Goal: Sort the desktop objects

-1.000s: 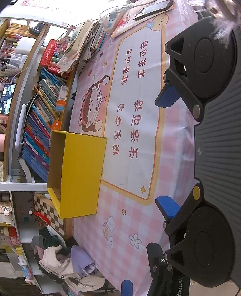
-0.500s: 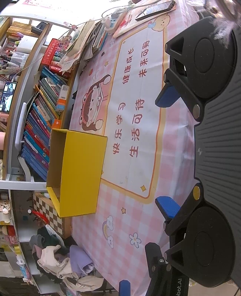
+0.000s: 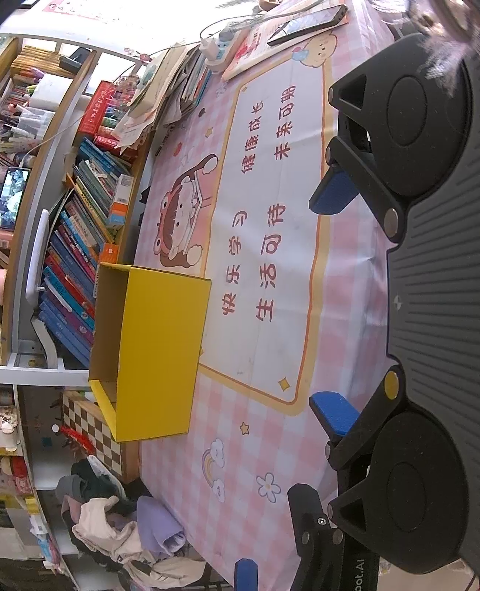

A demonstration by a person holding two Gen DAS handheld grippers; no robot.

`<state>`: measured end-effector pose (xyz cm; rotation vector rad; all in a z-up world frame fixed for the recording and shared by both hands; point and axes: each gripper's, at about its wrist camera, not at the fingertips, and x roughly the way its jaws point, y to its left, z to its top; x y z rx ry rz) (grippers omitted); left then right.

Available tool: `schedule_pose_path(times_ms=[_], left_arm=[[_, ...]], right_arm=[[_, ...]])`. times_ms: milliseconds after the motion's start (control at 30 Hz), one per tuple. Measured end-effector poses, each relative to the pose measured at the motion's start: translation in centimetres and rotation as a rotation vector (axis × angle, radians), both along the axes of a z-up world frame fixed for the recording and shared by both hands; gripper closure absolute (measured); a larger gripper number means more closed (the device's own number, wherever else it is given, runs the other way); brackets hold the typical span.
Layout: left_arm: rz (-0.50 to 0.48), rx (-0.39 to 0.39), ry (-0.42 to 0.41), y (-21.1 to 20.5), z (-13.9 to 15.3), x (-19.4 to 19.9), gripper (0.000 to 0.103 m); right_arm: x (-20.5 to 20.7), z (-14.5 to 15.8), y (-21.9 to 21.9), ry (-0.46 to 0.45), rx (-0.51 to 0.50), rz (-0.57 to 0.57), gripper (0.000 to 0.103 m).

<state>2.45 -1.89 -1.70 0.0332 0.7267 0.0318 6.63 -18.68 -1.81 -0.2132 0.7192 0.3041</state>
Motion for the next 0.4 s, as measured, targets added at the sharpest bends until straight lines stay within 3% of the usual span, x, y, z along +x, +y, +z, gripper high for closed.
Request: schedule_pose_path(times_ms=[400], left_arm=[[-0.001, -0.016, -0.010, -0.16, -0.03, 0.39, 0.000]], right_arm=[[0.66, -0.42, 0.03, 0.026, -0.008, 0.008, 0.000]])
